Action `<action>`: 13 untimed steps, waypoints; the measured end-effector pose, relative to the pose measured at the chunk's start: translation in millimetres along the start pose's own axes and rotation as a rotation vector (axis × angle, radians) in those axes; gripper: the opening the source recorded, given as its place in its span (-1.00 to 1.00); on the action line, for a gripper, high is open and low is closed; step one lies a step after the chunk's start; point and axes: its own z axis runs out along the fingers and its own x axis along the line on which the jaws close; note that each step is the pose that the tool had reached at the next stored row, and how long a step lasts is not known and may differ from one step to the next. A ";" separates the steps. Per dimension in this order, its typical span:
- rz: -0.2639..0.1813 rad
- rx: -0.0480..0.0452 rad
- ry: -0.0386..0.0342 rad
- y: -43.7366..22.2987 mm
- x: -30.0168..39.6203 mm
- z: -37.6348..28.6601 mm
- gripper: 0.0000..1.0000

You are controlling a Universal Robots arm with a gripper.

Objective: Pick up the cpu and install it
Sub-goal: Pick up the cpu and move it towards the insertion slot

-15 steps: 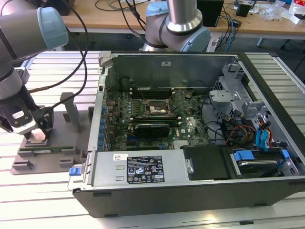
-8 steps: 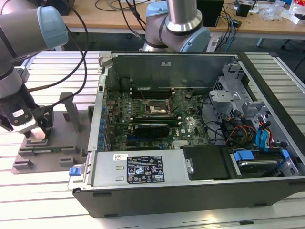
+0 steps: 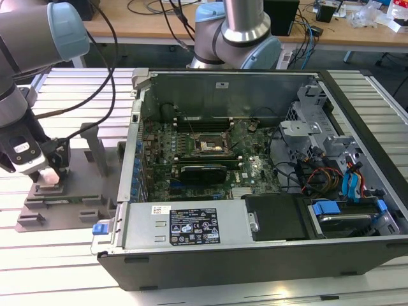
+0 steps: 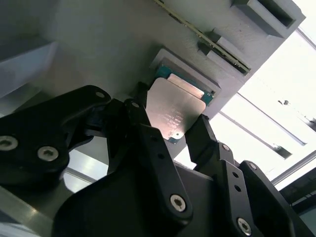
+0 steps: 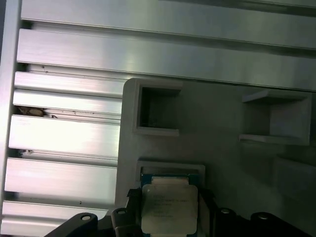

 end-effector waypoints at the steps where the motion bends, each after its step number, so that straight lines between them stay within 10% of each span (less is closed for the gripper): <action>1: 0.000 -0.0001 0.0000 0.1 0.0 -0.9 0.11; 13: 0.000 -0.0001 -0.0001 1.4 -0.4 -16.1 0.10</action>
